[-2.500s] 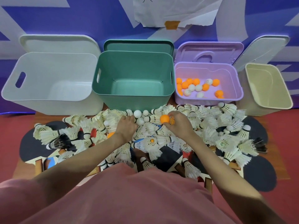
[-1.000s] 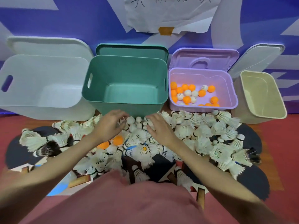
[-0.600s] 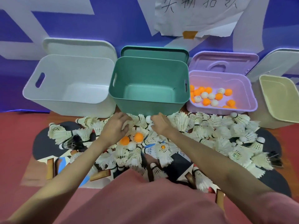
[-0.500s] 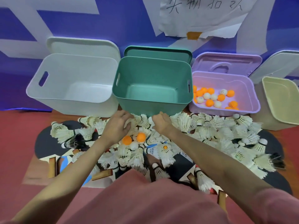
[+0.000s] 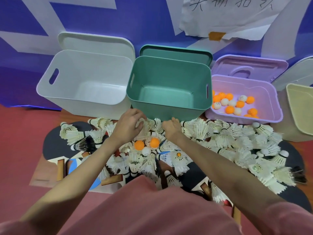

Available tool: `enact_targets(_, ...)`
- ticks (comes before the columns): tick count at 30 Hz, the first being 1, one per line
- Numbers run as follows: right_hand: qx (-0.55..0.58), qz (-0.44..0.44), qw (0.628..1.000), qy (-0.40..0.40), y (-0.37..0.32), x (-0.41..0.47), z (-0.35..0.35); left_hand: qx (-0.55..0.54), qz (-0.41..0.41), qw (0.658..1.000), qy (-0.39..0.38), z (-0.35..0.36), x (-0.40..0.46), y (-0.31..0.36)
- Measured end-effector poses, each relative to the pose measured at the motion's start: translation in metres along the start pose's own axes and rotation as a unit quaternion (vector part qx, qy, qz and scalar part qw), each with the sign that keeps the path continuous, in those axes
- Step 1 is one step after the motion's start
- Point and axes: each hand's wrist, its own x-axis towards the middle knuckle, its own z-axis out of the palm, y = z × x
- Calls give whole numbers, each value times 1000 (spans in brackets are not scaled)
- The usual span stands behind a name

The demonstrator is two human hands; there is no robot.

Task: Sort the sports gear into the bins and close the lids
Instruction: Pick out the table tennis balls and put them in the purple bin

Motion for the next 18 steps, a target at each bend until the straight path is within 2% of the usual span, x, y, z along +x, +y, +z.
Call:
enact_targets(3, 83, -5, 994, 66, 14, -14, -5, 8, 12, 1000, -5, 0, 6, 0)
enact_targets(7, 193, 1, 962, 194, 46, -48, -1, 6, 44, 999, -22, 8, 15, 10)
enact_targets(9, 234, 20, 945, 226, 61, -63, 5, 11, 72, 996, -51, 21, 25, 21)
enact_targets(13, 302, 59, 923, 230, 77, -83, 12, 80, 77, 974, -197, 60, 54, 40)
enact_targets(16, 305, 79, 921, 230, 84, -90, 16, 174, 115, 929, -307, 81, 76, 49)
enact_targets(18, 308, 89, 920, 224, 90, -94, 18, 232, 145, 895, -354, 86, 87, 54)
